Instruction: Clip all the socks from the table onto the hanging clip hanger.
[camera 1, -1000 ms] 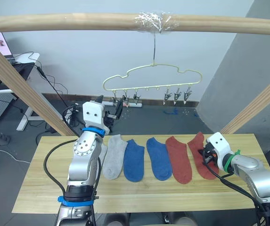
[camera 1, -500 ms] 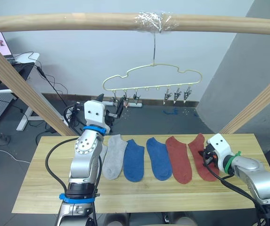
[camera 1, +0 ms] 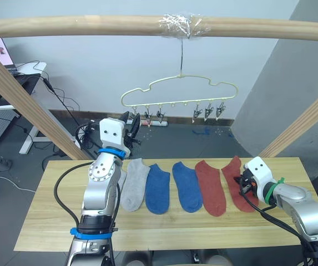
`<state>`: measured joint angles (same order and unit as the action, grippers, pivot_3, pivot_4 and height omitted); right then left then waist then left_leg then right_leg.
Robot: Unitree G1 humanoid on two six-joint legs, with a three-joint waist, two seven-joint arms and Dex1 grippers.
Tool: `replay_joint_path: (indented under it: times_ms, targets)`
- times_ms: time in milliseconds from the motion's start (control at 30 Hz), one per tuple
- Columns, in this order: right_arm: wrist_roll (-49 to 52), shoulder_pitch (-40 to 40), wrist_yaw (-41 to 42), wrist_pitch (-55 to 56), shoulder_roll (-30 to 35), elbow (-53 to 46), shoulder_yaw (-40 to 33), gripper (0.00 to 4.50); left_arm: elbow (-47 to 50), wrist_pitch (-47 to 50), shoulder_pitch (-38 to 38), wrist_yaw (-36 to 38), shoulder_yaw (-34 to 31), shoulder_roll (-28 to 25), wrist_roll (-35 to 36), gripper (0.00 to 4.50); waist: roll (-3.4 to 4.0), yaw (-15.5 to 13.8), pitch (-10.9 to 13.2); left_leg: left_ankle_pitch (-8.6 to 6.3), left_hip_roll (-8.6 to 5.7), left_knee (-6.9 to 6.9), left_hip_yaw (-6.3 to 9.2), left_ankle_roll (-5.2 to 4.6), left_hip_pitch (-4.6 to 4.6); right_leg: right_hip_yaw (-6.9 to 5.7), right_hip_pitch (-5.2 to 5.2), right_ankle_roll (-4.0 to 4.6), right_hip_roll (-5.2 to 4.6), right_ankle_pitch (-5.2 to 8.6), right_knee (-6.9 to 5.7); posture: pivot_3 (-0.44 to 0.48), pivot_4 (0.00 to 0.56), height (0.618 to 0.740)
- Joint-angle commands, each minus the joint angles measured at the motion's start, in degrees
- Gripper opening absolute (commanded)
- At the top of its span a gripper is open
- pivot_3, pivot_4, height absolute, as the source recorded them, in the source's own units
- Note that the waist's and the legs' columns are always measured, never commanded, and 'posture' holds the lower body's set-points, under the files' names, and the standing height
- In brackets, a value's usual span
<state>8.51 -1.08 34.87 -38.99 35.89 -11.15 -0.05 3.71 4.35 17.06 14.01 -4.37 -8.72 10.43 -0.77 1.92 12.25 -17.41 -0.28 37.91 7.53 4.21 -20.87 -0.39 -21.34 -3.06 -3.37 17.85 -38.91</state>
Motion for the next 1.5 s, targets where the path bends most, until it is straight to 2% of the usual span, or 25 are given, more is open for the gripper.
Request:
replay_joint_path:
  times_ms: [33, 233, 433, 533, 633, 767, 900, 1133, 1300, 1500]
  targets:
    - [0.78, 0.1, -0.21, -0.03, 0.13, -2.41, -1.34, 0.0, 1.42, -1.55, 0.9, 0.17, 0.01, 0.23, 0.38, 0.56, 0.0, 0.01, 0.0, 0.0, 0.0, 0.0, 0.0, 0.0, 0.0, 0.0, 0.0, 0.0, 0.0, 0.0, 0.0, -0.082, 0.207, 0.74]
    - [0.73, 0.02, -0.19, -0.08, 0.12, -2.27, -1.28, 0.0, 1.68, -1.73, 0.84, 0.15, -0.15, -0.12, 0.02, 0.01, 0.0, 0.02, 0.0, 0.0, 0.0, 0.0, 0.0, 0.0, 0.0, 0.0, 0.0, 0.0, 0.0, 0.0, 0.0, -0.08, 0.207, 0.74]
    - [-0.18, -0.21, 1.0, 1.85, 1.57, -2.29, -0.54, 0.0, 3.1, 0.93, 0.46, 0.93, 0.14, -1.62, -0.07, 0.01, 0.0, 0.03, 0.0, 0.0, 0.0, 0.0, 0.0, 0.0, 0.0, 0.0, 0.0, 0.0, 0.0, 0.0, 0.0, -0.076, 0.209, 0.74]
    - [-0.75, -0.64, 3.77, 4.46, 4.12, -4.09, 0.71, 0.0, 5.82, 5.11, -0.25, 2.21, -0.24, -2.46, 2.48, 0.01, 0.02, 0.09, 0.04, 0.0, -0.01, 0.0, -0.01, 0.0, 0.0, 0.01, 0.0, 0.0, 0.0, 0.0, 0.0, -0.076, 0.209, 0.74]
    - [2.78, -2.82, 7.42, 2.16, 4.88, -9.49, 2.17, 0.0, 9.61, 10.71, -1.3, 4.25, -1.21, -4.2, 6.42, 0.01, 0.05, 0.48, 0.13, 0.0, 0.01, -0.04, 0.0, 0.0, 0.01, 0.01, -0.01, -0.01, 0.02, 0.0, 0.0, -0.063, 0.215, 0.74]
    - [8.66, -9.48, 6.36, -6.38, -0.9, -17.47, 5.13, 0.0, 14.26, 20.73, -1.12, 3.91, -5.11, -5.88, 14.4, 0.01, 0.03, 1.35, 0.41, 0.0, 0.14, -0.03, 0.08, 0.0, 0.02, -0.01, -0.01, 0.0, 0.14, 0.0, -0.04, -0.063, 0.215, 0.74]
    - [11.46, -14.09, 3.56, -11.81, -7.66, -20.04, 9.75, 0.0, 16.11, 27.73, 0.34, 2.79, -8.82, -7.61, 20.19, 0.01, -0.03, 1.14, 0.47, 0.0, 0.11, -0.04, 0.16, 0.0, -0.02, -0.08, -0.01, 0.01, 0.14, 0.0, -0.01, -0.044, 0.218, 0.74]
    - [9.1, -22.85, -0.29, -9.57, -19.45, -9.75, 18.46, 0.0, 16.49, 38.92, 3.3, -0.84, -15.73, -7.02, 35.18, 0.01, 0.0, 1.05, 0.5, 0.01, 0.07, -0.03, 0.18, 0.03, -0.03, -0.05, -0.07, 0.01, 0.1, 0.0, 0.0, -0.038, 0.217, 0.74]
    - [9.03, -28.17, -0.88, -7.44, -24.93, -2.97, 18.44, 0.0, 16.2, 40.53, 4.48, -3.11, -16.88, -7.05, 38.82, 0.01, 0.0, 1.04, 0.51, 0.14, 0.08, -0.06, 0.19, 0.25, -0.03, -0.05, -0.11, 0.02, 0.11, 0.0, -0.01, -0.033, 0.215, 0.74]
    - [9.08, -31.37, -0.02, -5.24, -27.88, 2.32, 18.73, 0.0, 16.89, 40.77, 4.75, -4.02, -16.1, -6.81, 40.86, 0.01, 0.0, 1.03, 0.51, 0.14, 0.07, -0.08, 0.17, 0.27, -0.06, -0.01, -0.18, 0.02, 0.1, -0.01, 0.02, -0.029, 0.213, 0.74]
